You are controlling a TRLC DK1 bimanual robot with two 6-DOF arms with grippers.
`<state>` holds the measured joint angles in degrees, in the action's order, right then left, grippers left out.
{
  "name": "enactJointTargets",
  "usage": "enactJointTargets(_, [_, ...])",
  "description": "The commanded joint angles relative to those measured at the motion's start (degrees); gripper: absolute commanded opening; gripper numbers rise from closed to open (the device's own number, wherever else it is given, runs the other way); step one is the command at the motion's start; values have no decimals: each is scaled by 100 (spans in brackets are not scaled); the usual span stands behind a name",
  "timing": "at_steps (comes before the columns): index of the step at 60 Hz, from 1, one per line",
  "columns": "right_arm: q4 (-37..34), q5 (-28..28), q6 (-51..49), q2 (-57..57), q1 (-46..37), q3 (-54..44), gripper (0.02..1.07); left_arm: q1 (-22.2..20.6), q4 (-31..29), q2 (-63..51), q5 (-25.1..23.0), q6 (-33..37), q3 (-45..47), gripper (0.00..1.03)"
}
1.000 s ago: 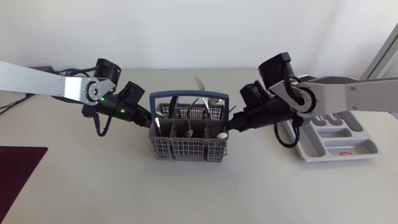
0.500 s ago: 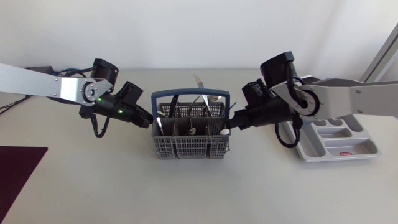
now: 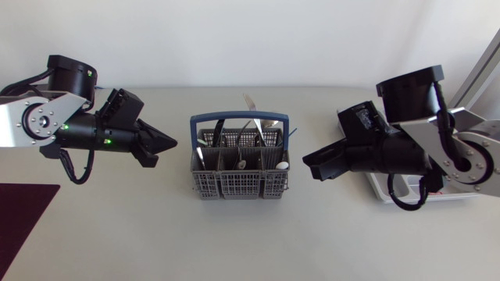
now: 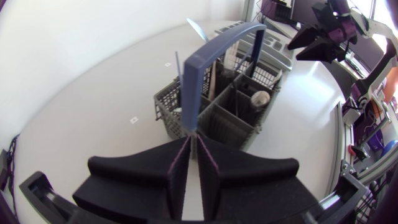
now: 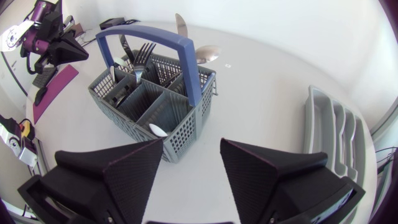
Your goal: Sort the cutlery from the basket into the organizer compartments.
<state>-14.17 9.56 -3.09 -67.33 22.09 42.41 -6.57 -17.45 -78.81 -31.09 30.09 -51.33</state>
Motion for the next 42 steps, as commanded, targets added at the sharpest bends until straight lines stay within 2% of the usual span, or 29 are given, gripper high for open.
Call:
enactJointTargets(1, [-156,-33,-139,194,59,-242,88,-292,-180,304,33,147,106,15])
enactJointTargets(11, [-279,-16,-192,537,68,-427,91,-1022,-382,568,341,-20,-70,18])
enactJointTargets(18, [-332,11,-192,774,68,-550,91,-1804,-417,498,754,-240,-263,26])
enactJointTargets(26, [-384,28,-192,1003,68,-699,91,-2481,-443,23,947,-583,-703,37])
enactJointTargets(42, [-481,90,-192,1398,-82,-919,93,-2956,-610,-1137,982,-987,-1714,42])
